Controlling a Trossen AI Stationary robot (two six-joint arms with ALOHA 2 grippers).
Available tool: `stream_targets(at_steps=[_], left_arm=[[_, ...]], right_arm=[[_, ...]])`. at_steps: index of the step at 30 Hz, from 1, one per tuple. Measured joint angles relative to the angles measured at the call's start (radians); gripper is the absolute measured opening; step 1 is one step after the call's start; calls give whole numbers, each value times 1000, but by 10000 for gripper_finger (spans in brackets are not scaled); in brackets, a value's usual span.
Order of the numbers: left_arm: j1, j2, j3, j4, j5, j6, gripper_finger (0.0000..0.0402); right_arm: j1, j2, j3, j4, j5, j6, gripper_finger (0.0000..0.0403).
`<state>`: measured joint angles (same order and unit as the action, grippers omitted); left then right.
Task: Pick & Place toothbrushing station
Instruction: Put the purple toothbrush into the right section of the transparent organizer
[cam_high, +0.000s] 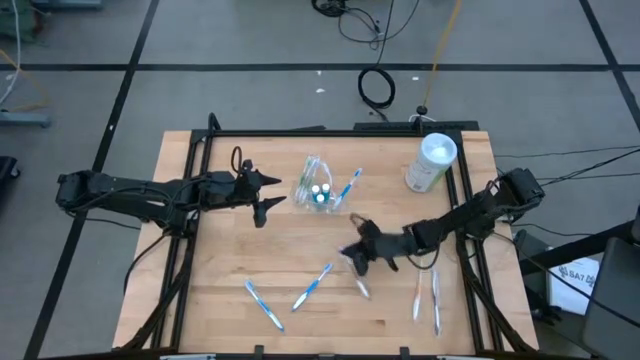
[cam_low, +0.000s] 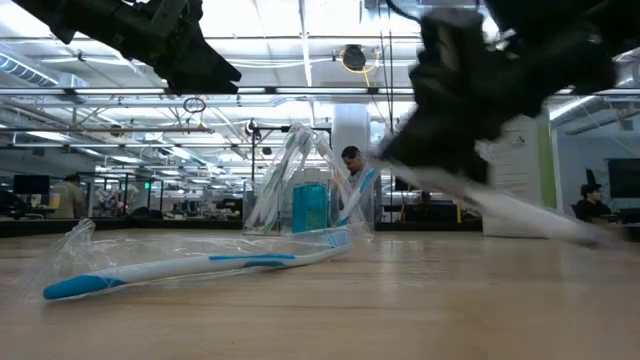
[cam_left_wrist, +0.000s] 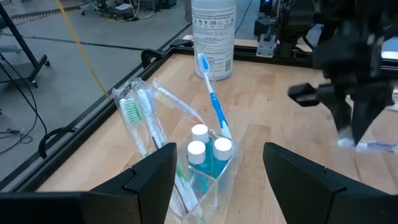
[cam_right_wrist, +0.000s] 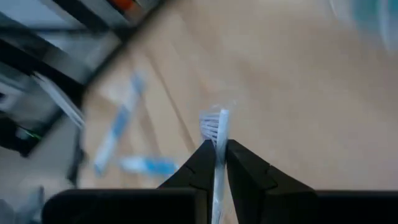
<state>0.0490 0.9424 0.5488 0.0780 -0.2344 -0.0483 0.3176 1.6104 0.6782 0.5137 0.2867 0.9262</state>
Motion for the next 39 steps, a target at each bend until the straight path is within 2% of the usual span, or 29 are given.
stream_targets(at_steps=[4,7,12,14,17,19,21,26,32,39], left_arm=[[0,0,0,0,0,0,248],[0,0,0,0,0,0,248],[0,0,0,0,0,-1,248],[0,0,0,0,0,-1,248],[0,0,0,0,0,-1,248],[0,0,0,0,0,-1,248],[0,0,0,0,0,-1,248],[0,0,0,0,0,-1,248],[0,0,0,1,0,-2,248],[0,0,0,0,0,-2,248]], right_arm=[[-80,-8,1,249,-4,-252,25],[-142,-34,1,431,-3,-500,25],[-221,-98,1,639,9,-879,25],[-242,-130,1,643,82,-996,25],[-273,-134,2,642,269,-1149,25],[-301,-129,2,626,334,-1212,25],[-331,-109,2,615,319,-1223,25],[-377,-55,-26,623,214,-1074,25],[-384,-27,-43,601,215,-995,25],[-382,-26,-43,418,209,-901,25]])
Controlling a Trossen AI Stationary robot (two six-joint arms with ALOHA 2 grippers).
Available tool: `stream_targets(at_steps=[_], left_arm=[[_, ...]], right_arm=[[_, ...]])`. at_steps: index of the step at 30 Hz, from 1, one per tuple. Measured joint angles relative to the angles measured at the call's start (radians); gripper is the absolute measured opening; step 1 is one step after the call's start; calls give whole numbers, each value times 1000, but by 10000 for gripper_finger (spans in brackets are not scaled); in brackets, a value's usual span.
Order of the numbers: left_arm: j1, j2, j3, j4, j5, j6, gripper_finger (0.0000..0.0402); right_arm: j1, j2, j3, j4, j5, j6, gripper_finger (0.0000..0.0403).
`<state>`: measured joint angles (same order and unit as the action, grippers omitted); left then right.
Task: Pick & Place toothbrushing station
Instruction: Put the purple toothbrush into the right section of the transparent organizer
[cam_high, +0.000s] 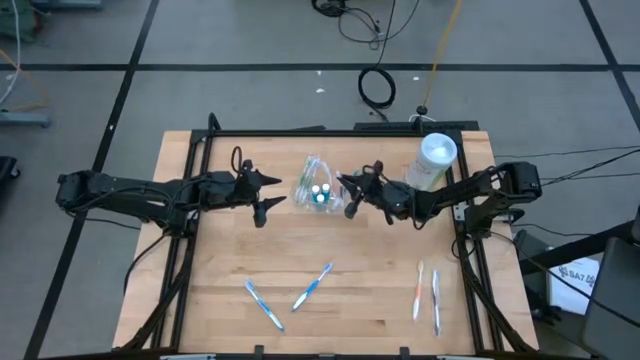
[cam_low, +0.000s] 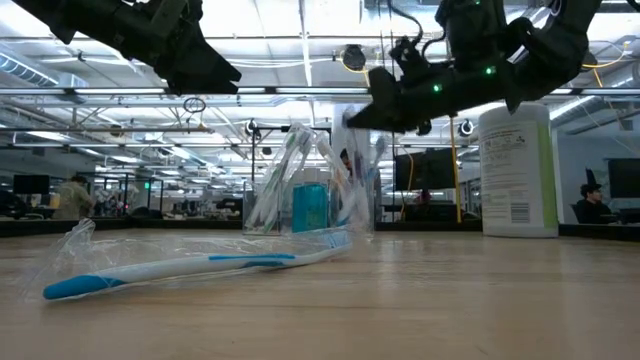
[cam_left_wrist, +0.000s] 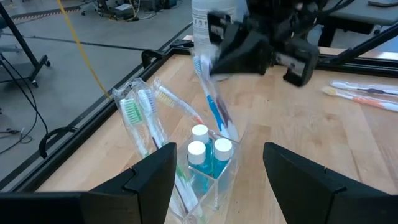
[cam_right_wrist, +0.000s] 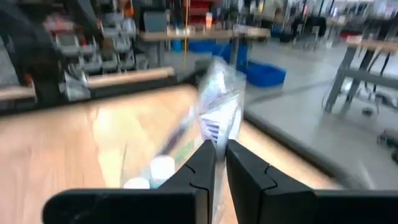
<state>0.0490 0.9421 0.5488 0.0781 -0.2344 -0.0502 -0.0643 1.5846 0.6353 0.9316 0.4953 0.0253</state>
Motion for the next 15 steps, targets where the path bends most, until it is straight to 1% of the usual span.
stream_targets(at_steps=[4,9,12,15], left_arm=[[0,0,0,0,0,0,248],[0,0,0,0,0,0,248],[0,0,0,0,0,0,248],[0,0,0,0,0,0,248]], right_arm=[[0,-2,2,-70,2,61,24],[1,-2,2,-95,0,81,27],[1,0,0,-108,-3,55,43],[1,0,0,-124,-3,52,71]])
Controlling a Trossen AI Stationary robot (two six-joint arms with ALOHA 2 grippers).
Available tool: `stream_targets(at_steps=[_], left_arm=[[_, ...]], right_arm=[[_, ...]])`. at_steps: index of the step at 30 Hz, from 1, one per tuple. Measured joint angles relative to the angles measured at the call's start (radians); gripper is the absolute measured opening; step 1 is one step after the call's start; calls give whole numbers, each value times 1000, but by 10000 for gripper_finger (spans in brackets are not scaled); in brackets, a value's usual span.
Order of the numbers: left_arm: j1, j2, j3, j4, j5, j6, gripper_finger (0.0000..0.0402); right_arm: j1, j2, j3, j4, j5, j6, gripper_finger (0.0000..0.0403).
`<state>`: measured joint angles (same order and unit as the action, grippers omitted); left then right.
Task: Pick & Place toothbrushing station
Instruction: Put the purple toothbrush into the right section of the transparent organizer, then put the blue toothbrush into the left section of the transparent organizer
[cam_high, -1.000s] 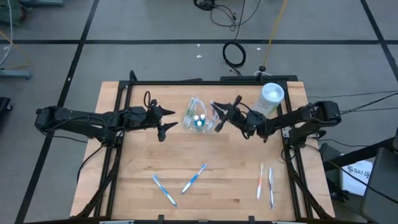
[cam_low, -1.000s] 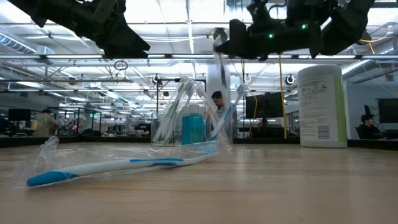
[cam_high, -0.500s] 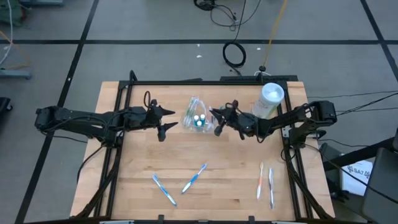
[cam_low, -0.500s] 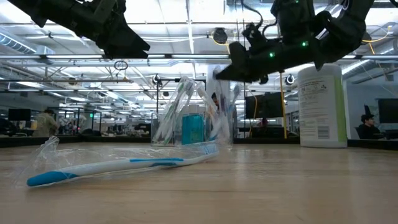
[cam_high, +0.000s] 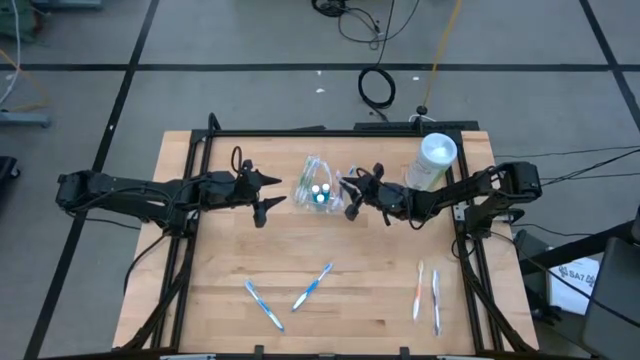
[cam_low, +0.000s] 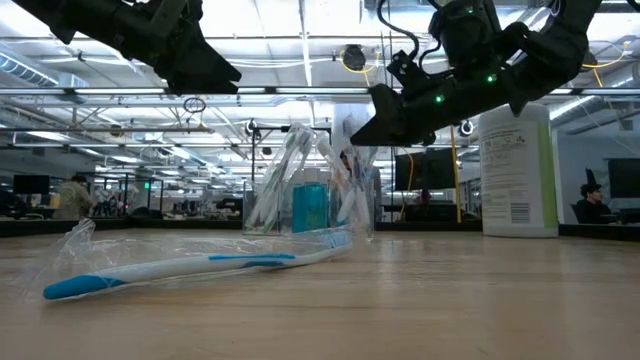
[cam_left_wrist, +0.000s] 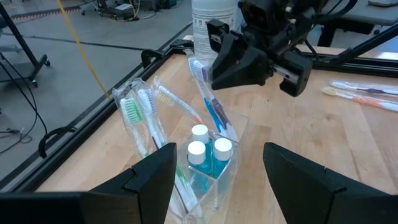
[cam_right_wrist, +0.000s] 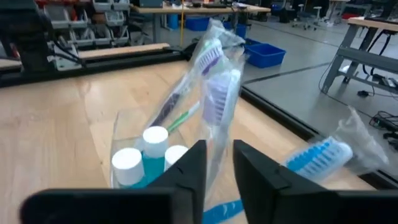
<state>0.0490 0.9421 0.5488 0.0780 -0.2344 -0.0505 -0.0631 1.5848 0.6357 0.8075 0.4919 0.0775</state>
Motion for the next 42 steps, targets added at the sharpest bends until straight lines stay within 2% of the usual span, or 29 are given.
stream_targets(at_steps=[7,12,16,20,23,27,30,35,39,42], left_arm=[[0,0,0,0,0,-44,248],[-7,0,0,-5,0,-138,248],[-44,0,0,-55,14,-202,248],[-109,0,0,-102,93,-284,248],[-178,0,0,-116,136,-412,248],[-308,0,0,-130,189,-472,248],[-408,0,0,-120,136,-554,248],[-555,0,0,-161,-37,-738,248],[-637,31,1,-283,-133,-1043,248],[-684,96,0,-376,-127,-1295,248]], right_arm=[[0,-10,-1,-4,0,12,139],[1,-59,-1,34,0,-15,166],[12,-126,-1,44,2,-74,175],[24,-194,-1,45,1,-99,173],[26,-234,-1,44,0,-90,168],[26,-260,-1,41,1,-56,165],[26,-263,-1,40,1,-56,165],[26,-262,-1,50,1,-62,164],[26,-262,-1,100,1,-63,163],[26,-263,0,125,1,-63,161]])
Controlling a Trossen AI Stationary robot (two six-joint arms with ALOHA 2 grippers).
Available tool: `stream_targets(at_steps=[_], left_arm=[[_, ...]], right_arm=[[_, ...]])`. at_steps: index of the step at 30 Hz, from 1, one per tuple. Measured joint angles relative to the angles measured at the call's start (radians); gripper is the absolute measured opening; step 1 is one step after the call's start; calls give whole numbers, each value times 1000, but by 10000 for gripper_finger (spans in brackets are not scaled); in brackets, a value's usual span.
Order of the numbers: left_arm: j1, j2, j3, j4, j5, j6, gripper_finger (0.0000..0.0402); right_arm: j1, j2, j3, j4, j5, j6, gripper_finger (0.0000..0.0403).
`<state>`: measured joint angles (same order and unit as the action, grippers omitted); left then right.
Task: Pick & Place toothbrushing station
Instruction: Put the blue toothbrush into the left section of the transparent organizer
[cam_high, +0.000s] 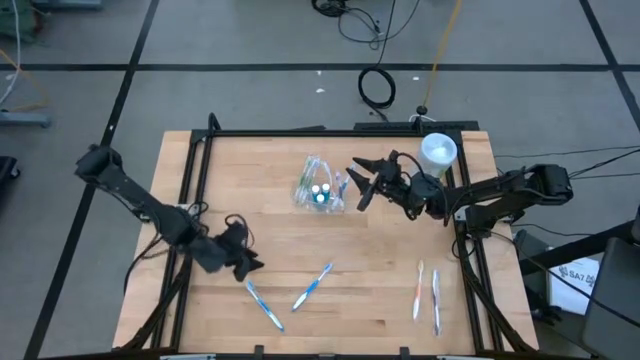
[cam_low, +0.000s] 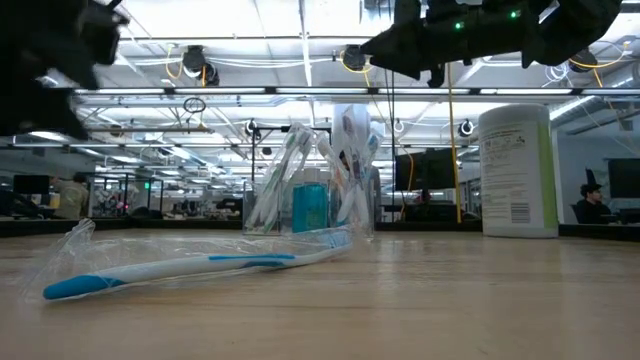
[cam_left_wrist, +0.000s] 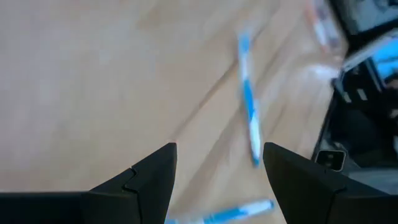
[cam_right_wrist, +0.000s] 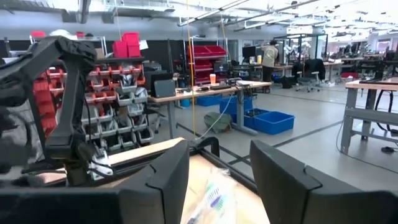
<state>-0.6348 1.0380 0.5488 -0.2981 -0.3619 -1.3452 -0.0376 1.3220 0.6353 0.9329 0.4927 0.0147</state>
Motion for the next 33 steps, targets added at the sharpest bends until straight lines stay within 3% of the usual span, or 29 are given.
stream_targets(at_steps=[10,16,28,33], left_arm=[[-128,241,1,10,181,-605,248],[-163,332,1,12,168,-861,248],[-163,368,3,18,122,-907,247],[-139,368,3,15,108,-864,217]], right_arm=[[-2,0,0,52,0,-3,160],[-2,0,0,72,0,-28,160],[-2,0,0,72,0,-27,160],[-2,0,0,72,0,-27,160]])
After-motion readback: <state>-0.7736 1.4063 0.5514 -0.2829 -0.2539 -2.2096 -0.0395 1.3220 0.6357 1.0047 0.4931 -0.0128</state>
